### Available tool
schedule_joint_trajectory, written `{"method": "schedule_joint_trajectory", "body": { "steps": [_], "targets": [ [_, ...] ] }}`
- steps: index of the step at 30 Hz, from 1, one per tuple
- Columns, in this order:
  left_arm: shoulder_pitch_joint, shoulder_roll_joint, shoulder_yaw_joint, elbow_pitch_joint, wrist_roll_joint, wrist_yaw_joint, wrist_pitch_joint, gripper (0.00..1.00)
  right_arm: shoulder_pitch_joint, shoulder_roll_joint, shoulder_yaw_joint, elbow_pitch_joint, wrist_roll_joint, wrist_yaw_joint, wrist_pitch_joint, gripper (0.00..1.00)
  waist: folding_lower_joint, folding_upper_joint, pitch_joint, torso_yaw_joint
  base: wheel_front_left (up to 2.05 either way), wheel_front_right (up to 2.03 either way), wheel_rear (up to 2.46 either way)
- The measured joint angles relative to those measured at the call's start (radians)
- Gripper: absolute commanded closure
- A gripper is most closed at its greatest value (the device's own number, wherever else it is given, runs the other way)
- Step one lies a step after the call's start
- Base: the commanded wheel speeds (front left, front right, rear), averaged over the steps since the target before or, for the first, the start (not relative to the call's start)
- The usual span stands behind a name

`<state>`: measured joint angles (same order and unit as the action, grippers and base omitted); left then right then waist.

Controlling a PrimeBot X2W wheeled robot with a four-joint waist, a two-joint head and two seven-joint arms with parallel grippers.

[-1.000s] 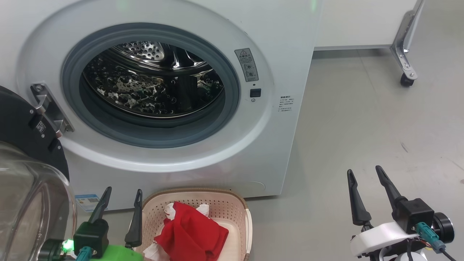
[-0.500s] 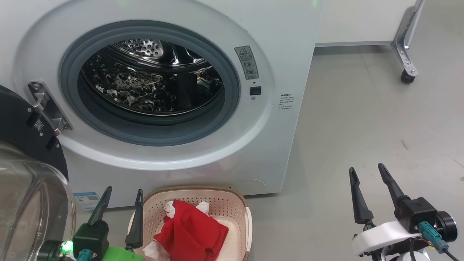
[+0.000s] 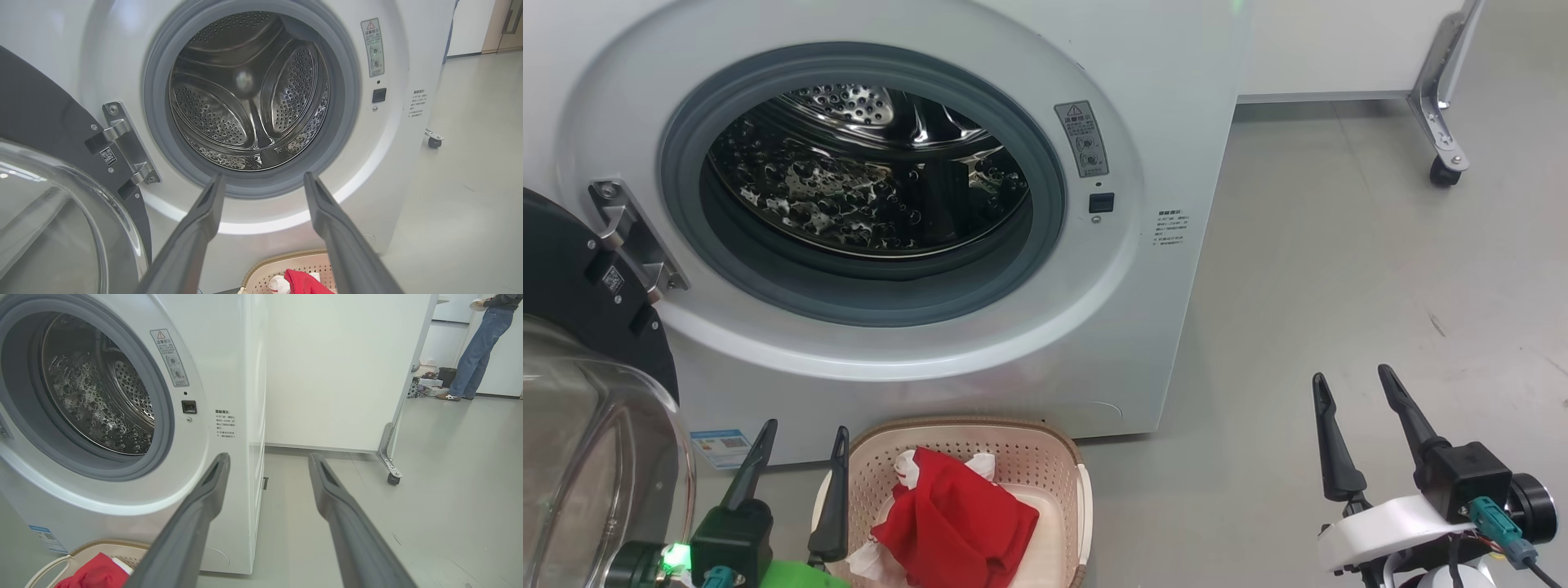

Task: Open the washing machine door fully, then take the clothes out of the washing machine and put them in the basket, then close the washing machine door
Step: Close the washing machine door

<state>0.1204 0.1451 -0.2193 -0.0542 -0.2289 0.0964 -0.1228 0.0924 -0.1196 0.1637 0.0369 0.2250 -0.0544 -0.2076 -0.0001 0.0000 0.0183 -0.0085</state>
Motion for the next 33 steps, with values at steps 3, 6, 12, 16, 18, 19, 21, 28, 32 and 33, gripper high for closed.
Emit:
{"method": "schedule_joint_trajectory", "body": {
  "steps": [3, 6, 12, 16, 18, 19, 21, 28, 32, 33],
  "targets": [
    [0.005, 0.0, 0.001, -0.005, 0.002, 0.004, 0.009, 0.0, 0.0, 0.0, 0.0, -0.003, 0.0, 0.0, 0.0, 0.0, 0.0, 0.0, 0.0, 0.0, -0.35, 0.35, 0.0],
    [0.008, 0.0, 0.001, -0.012, 0.002, 0.004, 0.017, 0.0, 0.0, -0.001, -0.001, -0.004, 0.0, 0.0, 0.0, 0.0, 0.0, 0.0, 0.0, 0.0, -0.47, 0.47, 0.0],
    [0.01, 0.0, 0.001, -0.026, 0.003, 0.004, 0.026, 0.0, 0.0, -0.001, -0.002, -0.009, 0.0, -0.001, 0.001, 0.0, 0.0, 0.0, -0.001, 0.0, -0.66, 0.66, 0.0],
    [0.016, 0.0, 0.001, -0.033, 0.003, 0.004, 0.031, 0.0, 0.0, -0.004, -0.003, -0.012, 0.0, -0.001, 0.002, 0.0, 0.0001, 0.0, -0.001, 0.0, -0.87, 0.87, 0.0],
    [0.021, 0.0, 0.001, -0.036, 0.003, 0.004, 0.034, 0.0, 0.001, -0.005, -0.003, -0.013, 0.0, -0.001, 0.002, 0.0, 0.0, 0.0, 0.0, 0.0, -0.99, 0.99, 0.0],
    [0.023, 0.0, 0.001, -0.037, 0.003, 0.004, 0.034, 0.0, 0.001, -0.005, -0.003, -0.014, 0.0, -0.001, 0.003, 0.0, 0.0001, 0.0, 0.0, 0.0, -1.06, 1.06, 0.0],
    [0.025, 0.0, 0.001, -0.041, 0.003, 0.004, 0.04, 0.0, 0.001, -0.005, -0.003, -0.015, 0.0, -0.001, 0.003, 0.0, 0.0, 0.0, 0.0, 0.001, -1.12, 1.12, 0.0],
    [0.025, 0.0, -0.005, -0.054, 0.003, 0.005, 0.043, 0.0, 0.003, -0.005, -0.003, -0.021, 0.001, -0.001, 0.005, 0.0, 0.0, 0.0, 0.002, 0.002, -1.28, 1.28, 0.0],
    [0.025, 0.0, -0.006, -0.061, 0.006, 0.005, 0.043, 0.0, 0.003, -0.005, -0.003, -0.024, 0.001, -0.002, 0.005, 0.0, 0.0, 0.0, 0.003, 0.003, -1.21, 1.21, 0.0],
    [0.025, 0.0, -0.006, -0.062, 0.007, 0.005, 0.043, 0.0, 0.003, -0.005, -0.003, -0.025, 0.001, -0.002, 0.006, 0.0, 0.0, 0.0, 0.003, 0.003, -1.11, 1.11, 0.0]
  ]
}}
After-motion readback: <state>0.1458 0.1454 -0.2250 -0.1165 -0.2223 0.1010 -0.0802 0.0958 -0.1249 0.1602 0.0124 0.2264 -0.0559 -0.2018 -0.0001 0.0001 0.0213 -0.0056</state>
